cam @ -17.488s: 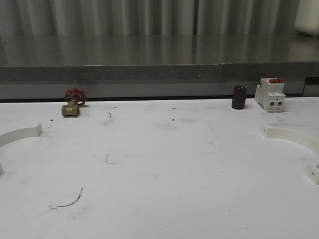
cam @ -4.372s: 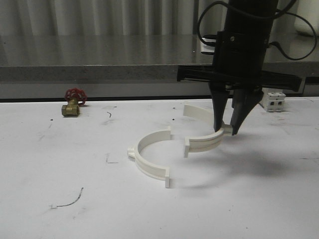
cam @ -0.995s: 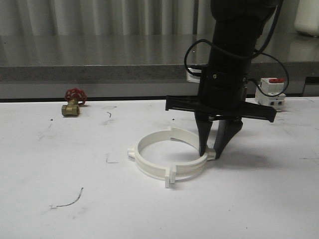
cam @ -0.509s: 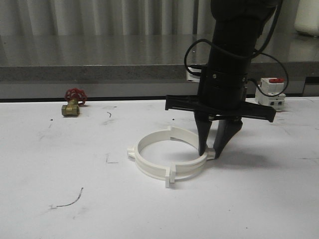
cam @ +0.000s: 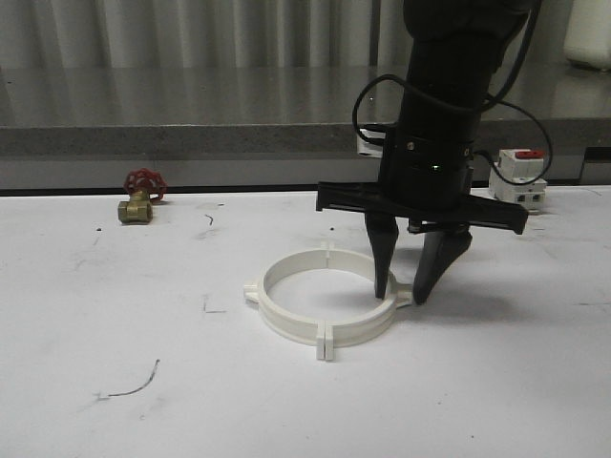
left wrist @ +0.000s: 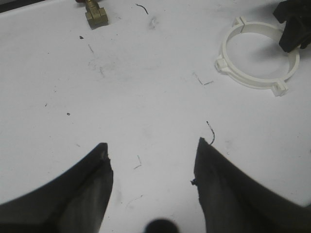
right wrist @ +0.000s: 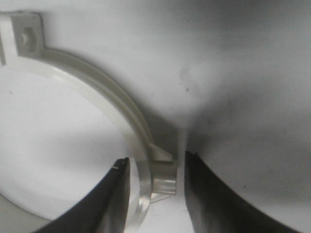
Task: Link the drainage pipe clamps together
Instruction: 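Open the right gripper and lift it away from the ring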
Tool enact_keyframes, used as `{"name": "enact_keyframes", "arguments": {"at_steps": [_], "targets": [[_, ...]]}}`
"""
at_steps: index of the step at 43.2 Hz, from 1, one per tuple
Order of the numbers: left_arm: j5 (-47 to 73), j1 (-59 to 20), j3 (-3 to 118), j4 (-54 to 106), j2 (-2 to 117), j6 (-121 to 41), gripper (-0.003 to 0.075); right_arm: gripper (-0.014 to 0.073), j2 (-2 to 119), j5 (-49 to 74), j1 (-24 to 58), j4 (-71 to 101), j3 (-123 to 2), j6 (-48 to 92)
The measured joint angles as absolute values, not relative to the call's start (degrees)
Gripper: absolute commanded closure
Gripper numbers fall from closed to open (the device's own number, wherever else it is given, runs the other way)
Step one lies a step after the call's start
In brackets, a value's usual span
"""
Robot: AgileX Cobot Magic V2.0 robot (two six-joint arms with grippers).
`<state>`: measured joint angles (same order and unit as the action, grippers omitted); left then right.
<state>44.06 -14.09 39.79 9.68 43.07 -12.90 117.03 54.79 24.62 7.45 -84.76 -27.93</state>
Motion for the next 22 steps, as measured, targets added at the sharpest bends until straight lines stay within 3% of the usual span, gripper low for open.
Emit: {"name": "enact_keyframes", "arguments": {"at_steps": [11, 22], "targets": [[44.06, -14.09, 39.79, 9.68, 43.07, -12.90, 0.0345, 0.0281, 115.36, 54.97, 24.62, 7.39, -86.53, -27.93], [44.06, -14.09, 39.79, 9.68, 43.07, -12.90, 0.0345, 0.0281, 105.10, 60.75, 24.62, -0.42, -88.92, -26.13]]}}
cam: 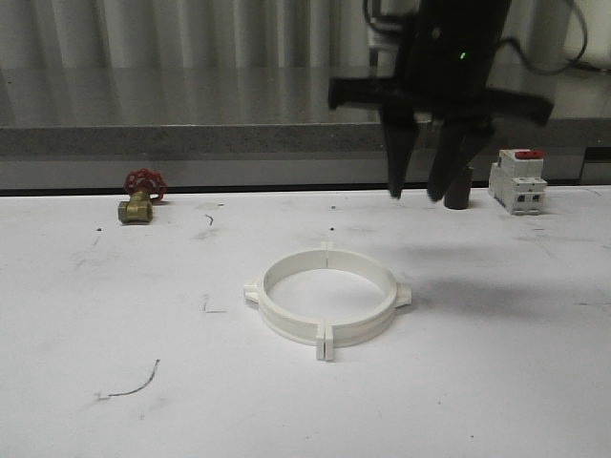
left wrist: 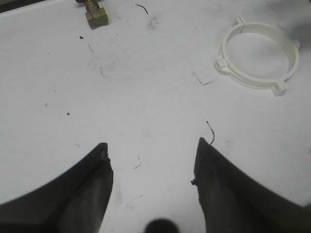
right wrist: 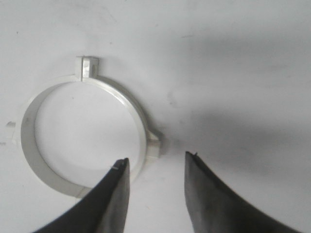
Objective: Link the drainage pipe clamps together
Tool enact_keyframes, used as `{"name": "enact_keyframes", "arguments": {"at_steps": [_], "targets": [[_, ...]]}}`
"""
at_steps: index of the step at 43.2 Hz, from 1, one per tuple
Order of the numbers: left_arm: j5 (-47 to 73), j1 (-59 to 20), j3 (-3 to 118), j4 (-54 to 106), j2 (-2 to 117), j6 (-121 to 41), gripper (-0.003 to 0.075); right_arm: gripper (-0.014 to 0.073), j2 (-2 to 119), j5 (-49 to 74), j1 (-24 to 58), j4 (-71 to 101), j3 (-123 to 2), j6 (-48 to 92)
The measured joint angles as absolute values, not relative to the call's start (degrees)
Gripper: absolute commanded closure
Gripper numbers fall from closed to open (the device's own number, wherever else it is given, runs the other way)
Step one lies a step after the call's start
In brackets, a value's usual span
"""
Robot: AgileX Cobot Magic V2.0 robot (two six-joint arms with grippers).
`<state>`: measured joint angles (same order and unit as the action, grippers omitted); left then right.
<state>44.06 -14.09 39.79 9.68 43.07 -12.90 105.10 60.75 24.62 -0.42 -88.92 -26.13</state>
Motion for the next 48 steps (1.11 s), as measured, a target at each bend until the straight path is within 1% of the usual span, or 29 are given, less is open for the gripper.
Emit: {"name": "enact_keyframes", "arguments": {"at_steps": [8, 15, 24, 35, 43, 48], "targets": [[44.06, -14.09, 39.79, 9.68, 43.07, -12.90, 0.0345, 0.0281, 92.94, 63.94, 24.62, -5.76, -88.58, -18.05], [44.06, -14.09, 39.79, 9.68, 43.07, -12.90, 0.0345, 0.0281, 80.77, 63.46, 24.62, -6.24, -84.02, -12.54], [44.06, -14.09, 39.79, 9.68, 43.07, -12.90, 0.0345, 0.0281, 67.29, 62.52, 24.62, -6.24, -75.67, -11.51], [44.06, -14.09, 39.79, 9.68, 43.07, -12.90, 0.0345, 0.0281, 51.20, 62.32, 24.62, -6.30, -62.26, -11.43], [44.06, -14.09, 39.79, 9.68, 43.07, -12.90, 0.0345, 0.0281, 39.91, 60.02, 24.62, -6.37, -52.58, -11.43], [44.06, -14.09, 39.79, 9.68, 43.07, -12.90, 0.0345, 0.0281, 33.50, 59.88, 24.62, -6.44, -48.71, -11.38]]}}
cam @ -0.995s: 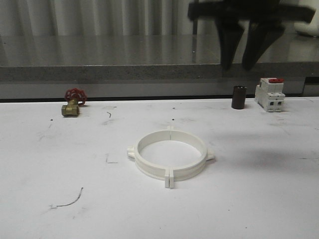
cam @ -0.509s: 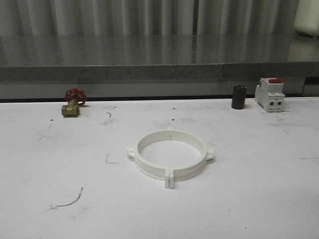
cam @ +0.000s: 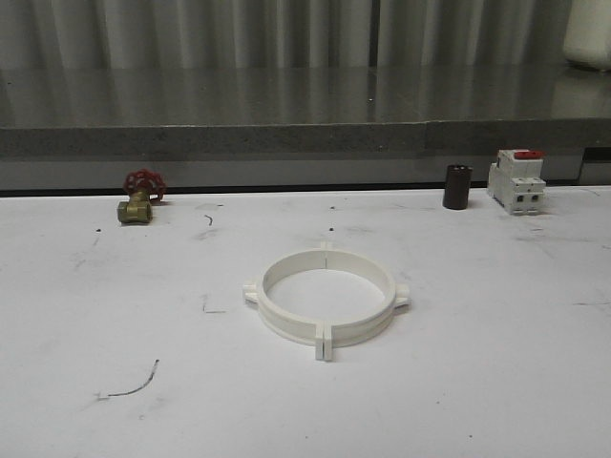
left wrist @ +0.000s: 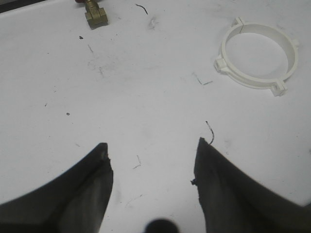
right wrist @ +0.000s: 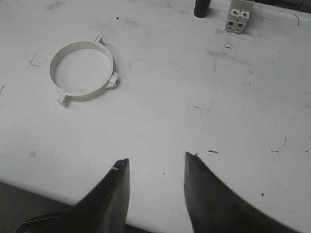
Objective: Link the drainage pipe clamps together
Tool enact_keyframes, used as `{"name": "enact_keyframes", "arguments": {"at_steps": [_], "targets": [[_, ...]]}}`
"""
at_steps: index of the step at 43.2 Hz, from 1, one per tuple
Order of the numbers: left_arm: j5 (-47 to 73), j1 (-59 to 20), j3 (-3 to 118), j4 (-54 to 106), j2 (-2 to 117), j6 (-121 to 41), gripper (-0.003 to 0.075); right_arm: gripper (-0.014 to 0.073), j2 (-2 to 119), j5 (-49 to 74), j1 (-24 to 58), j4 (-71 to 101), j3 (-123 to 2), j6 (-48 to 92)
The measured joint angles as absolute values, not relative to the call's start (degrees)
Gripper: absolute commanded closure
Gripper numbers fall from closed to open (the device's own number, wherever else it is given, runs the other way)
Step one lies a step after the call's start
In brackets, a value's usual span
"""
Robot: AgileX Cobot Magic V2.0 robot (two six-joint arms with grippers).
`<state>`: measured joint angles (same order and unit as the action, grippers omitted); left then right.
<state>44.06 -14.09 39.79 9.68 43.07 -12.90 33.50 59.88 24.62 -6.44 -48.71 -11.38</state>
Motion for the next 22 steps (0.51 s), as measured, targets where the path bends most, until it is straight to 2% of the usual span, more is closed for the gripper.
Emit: {"name": "enact_keyframes", "arguments": {"at_steps": [15, 18, 22], "targets": [[44.06, -14.09, 39.79, 9.68, 43.07, -12.90, 0.0362, 0.0295, 27.07, 60.84, 24.62, -6.44, -46.39, -11.38], [44.06, -14.09, 39.79, 9.68, 43.07, -12.90, 0.0444, 0.0372, 27.07, 60.84, 24.62, -6.44, -46.39, -11.38], [44.06, -14.09, 39.79, 9.68, 43.07, -12.90, 0.0601, 0.0531, 27.07, 60.94, 24.62, -6.44, -46.39, -11.38]]}}
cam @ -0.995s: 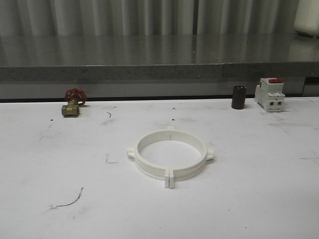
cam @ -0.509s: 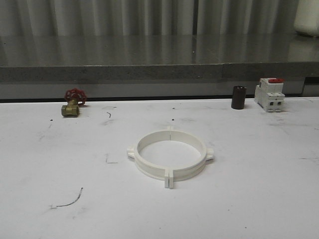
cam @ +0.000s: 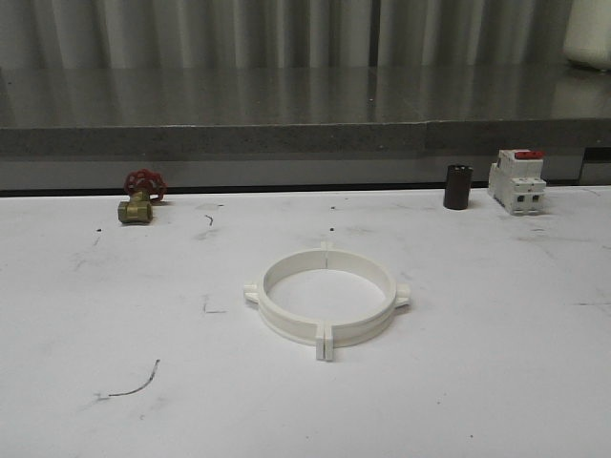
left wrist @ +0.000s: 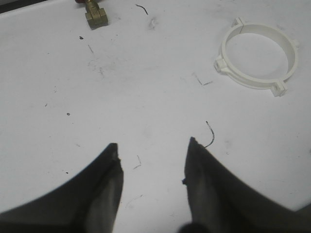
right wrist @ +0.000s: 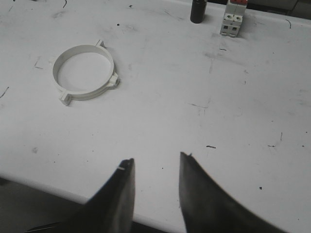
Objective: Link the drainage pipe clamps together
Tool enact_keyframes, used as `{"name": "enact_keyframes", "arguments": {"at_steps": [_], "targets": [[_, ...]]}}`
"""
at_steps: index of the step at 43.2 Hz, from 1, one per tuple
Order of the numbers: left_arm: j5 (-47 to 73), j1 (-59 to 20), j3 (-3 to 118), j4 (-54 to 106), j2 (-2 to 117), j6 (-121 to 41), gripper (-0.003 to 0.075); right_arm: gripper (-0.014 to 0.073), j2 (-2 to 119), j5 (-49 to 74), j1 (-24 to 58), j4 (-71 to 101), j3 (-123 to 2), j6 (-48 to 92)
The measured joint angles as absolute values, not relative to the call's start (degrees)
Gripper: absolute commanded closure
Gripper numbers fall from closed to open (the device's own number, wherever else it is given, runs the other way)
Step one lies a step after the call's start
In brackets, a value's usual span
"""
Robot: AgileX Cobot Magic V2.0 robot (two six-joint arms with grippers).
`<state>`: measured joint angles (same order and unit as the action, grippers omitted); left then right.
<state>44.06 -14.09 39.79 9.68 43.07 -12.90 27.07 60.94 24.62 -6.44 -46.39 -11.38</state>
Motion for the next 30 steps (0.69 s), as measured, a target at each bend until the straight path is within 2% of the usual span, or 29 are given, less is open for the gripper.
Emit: {"name": "enact_keyframes", "arguments": {"at_steps": [4, 5, 30], "targets": [[44.06, -14.09, 39.79, 9.68, 43.07, -12.90, 0.0729, 0.0645, 27.07, 60.94, 24.62, -6.44, -46.39, -11.38], [44.06, -14.09, 39.79, 9.68, 43.07, -12.90, 0.0740, 0.0664, 27.07, 60.94, 24.62, -6.44, -46.39, -11.38], [43.94, -13.96, 39.28, 9.68, 40.63, -12.90, 0.0741, 0.0661, 27.07, 60.94, 24.62, -6.44, -46.39, -11.38]]}}
